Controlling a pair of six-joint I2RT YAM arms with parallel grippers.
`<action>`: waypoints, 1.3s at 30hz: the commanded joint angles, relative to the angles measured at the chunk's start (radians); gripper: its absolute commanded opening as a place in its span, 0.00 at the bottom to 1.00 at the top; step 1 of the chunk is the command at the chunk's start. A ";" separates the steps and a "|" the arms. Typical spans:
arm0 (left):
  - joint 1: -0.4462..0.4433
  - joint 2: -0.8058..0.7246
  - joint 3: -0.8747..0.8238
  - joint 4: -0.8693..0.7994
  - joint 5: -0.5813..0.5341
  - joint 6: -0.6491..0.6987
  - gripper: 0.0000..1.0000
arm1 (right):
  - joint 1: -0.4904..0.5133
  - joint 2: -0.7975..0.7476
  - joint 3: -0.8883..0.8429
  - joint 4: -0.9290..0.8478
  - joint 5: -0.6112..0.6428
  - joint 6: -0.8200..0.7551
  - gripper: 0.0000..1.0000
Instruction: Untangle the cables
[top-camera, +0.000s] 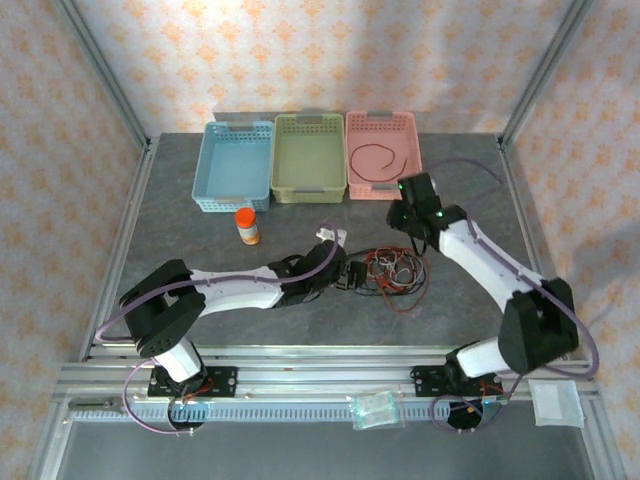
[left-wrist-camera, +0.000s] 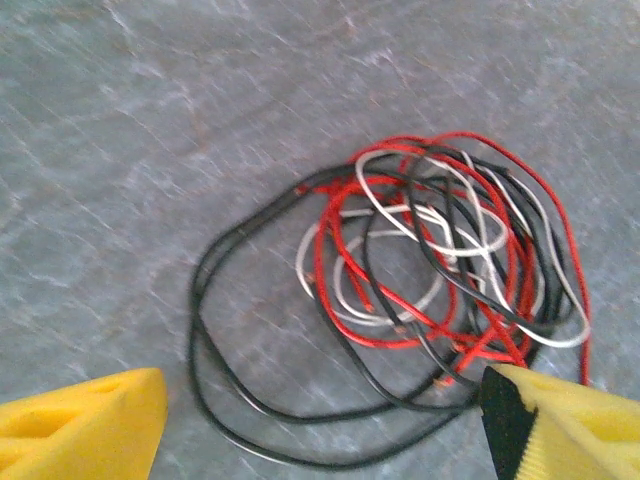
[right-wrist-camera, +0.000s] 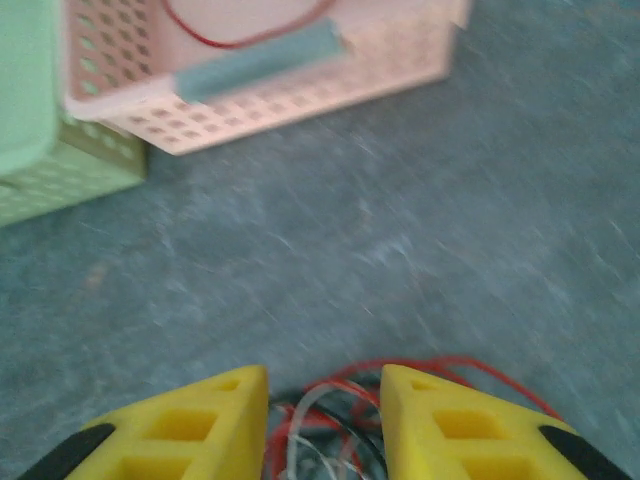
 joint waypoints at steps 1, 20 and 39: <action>-0.037 -0.016 -0.022 0.107 -0.034 -0.034 0.84 | -0.013 -0.092 -0.107 -0.061 0.094 0.109 0.36; -0.059 -0.050 -0.064 0.170 -0.104 -0.051 0.86 | -0.127 0.036 -0.338 0.101 -0.051 0.098 0.39; 0.076 -0.313 -0.281 0.129 -0.150 -0.101 0.85 | 0.172 0.124 -0.228 0.139 -0.114 0.227 0.39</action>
